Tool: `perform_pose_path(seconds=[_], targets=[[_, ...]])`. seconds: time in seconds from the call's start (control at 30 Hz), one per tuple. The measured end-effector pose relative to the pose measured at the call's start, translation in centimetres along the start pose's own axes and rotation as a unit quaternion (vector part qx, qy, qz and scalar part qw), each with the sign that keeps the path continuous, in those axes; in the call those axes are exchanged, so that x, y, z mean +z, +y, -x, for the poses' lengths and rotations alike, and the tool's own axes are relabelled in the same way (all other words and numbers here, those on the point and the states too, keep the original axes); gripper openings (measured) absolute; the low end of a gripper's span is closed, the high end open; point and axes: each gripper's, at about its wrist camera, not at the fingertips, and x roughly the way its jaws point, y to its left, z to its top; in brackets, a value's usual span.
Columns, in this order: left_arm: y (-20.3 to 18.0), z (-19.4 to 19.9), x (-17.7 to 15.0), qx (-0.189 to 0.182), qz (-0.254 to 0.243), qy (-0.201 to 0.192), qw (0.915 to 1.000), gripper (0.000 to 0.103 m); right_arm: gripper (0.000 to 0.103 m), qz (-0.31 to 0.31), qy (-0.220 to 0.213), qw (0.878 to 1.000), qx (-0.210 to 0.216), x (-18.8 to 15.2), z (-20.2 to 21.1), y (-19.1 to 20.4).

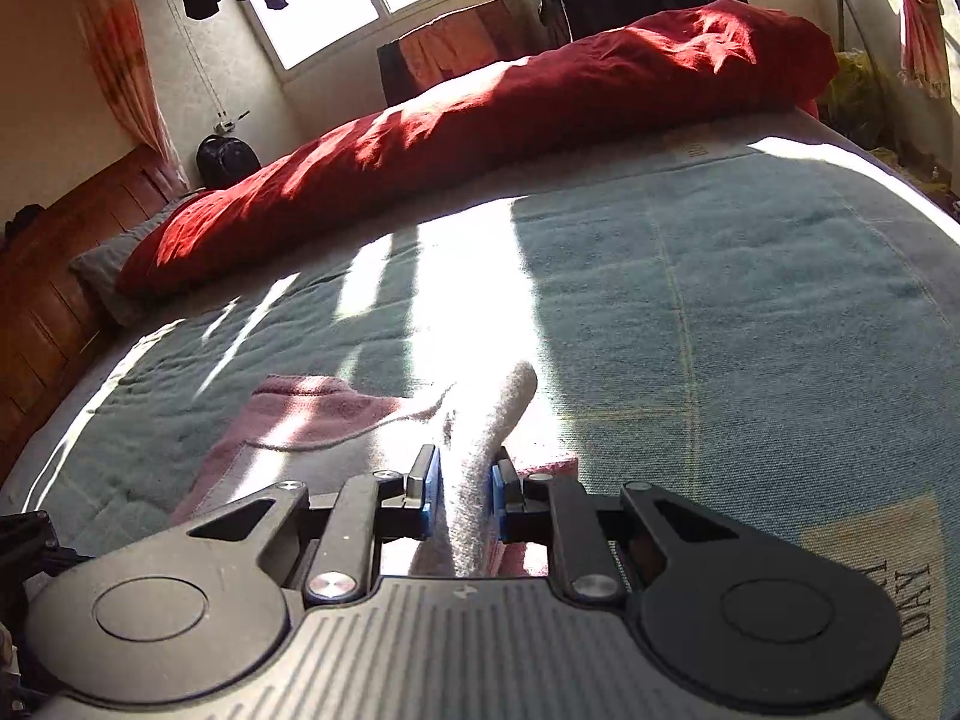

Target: Fold clothes

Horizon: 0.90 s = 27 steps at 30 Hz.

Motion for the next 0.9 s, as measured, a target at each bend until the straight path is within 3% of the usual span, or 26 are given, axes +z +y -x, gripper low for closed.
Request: perform_pose_path(seconds=[0.13,0.23,0.3,0.37,0.43,0.53,0.67,0.77,0.9], targets=[[0.1,-0.1,0.6,0.002,0.001,-0.001,1.0,0.086,0.03,-0.013,0.004,1.0,0.004,-1.4,0.7,-0.9],[0.5,-0.9,2.1,0.001,0.001,-0.01,0.9999,0.086,0.031,0.006,-0.037,0.999,-0.004,-1.8,4.8,0.2],[0.8,-1.7,3.3,0.001,0.002,-0.016,0.9999,0.086,0.041,0.035,-0.057,0.998,0.015,-2.1,7.5,2.0],[1.1,-2.4,4.4,0.001,0.003,-0.023,0.9997,0.086,0.048,0.059,-0.042,0.997,0.02,-3.4,7.4,3.4],[1.6,-3.8,5.1,-0.004,0.019,-0.023,0.9995,0.086,0.048,0.081,-0.018,0.996,0.021,-4.9,6.7,4.6],[2.2,-7.0,4.5,0.013,0.032,0.017,0.9993,0.086,0.049,0.111,0.013,0.994,0.015,-7.3,5.7,6.1],[2.4,-8.3,3.5,0.015,0.025,0.032,0.999,0.088,0.049,0.123,-0.015,0.992,0.003,-9.4,6.2,6.1],[2.5,-8.0,5.4,-0.002,0.034,0.043,0.9985,0.088,0.051,0.119,-0.026,0.993,0.003,-9.4,7.3,6.9],[2.5,-8.9,9.1,-0.072,0.063,0.031,0.9949,0.088,0.071,0.141,-0.036,0.989,-0.002,-9.5,7.6,8.8]])
